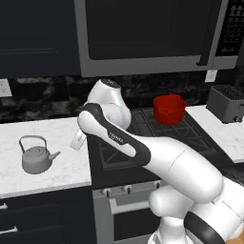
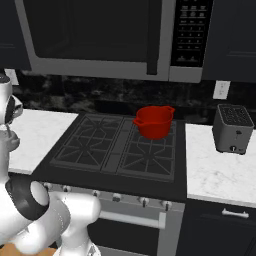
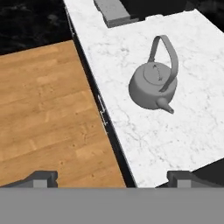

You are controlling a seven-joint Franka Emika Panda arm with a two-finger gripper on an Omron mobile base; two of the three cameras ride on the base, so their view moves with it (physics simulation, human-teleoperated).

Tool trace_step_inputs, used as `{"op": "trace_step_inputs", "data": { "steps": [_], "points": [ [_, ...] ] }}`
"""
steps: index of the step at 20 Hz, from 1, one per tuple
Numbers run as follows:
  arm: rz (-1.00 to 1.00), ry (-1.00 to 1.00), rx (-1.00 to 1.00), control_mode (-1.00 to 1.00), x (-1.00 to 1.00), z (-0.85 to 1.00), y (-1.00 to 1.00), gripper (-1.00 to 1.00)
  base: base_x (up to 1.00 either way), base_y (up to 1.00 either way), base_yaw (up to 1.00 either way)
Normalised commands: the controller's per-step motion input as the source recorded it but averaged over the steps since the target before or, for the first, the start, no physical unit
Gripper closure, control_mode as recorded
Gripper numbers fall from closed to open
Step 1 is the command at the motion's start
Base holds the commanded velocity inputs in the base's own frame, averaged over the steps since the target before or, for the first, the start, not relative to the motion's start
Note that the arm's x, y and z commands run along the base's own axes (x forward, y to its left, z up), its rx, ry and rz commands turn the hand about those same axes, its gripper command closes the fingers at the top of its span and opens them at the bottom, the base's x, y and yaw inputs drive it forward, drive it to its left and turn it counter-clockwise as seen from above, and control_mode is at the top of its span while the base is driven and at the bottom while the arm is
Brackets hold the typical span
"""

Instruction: Pick the kettle from the counter and place it on a stove burner. Then turn the burner on.

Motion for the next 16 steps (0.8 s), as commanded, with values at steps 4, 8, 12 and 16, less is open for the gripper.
{"op": "trace_step_inputs", "data": {
  "steps": [4, 8, 12, 16],
  "points": [
    [0.0, 0.01, -0.22, -1.0, 0.0, 0.0, 0.85, -1.0, 0.0, 0.0, 0.0],
    [-0.03, -0.02, -0.22, -1.0, 0.0, 0.0, 0.4, -1.0, 0.0, 0.0, 0.0],
    [-0.07, -0.01, -0.09, -1.0, 0.08, 0.0, 0.06, -1.0, 0.0, 0.0, 0.0],
    [-0.07, 0.0, -0.02, -1.0, 0.54, -0.09, 0.0, -1.0, 0.0, 0.0, 0.0]
  ]
}}
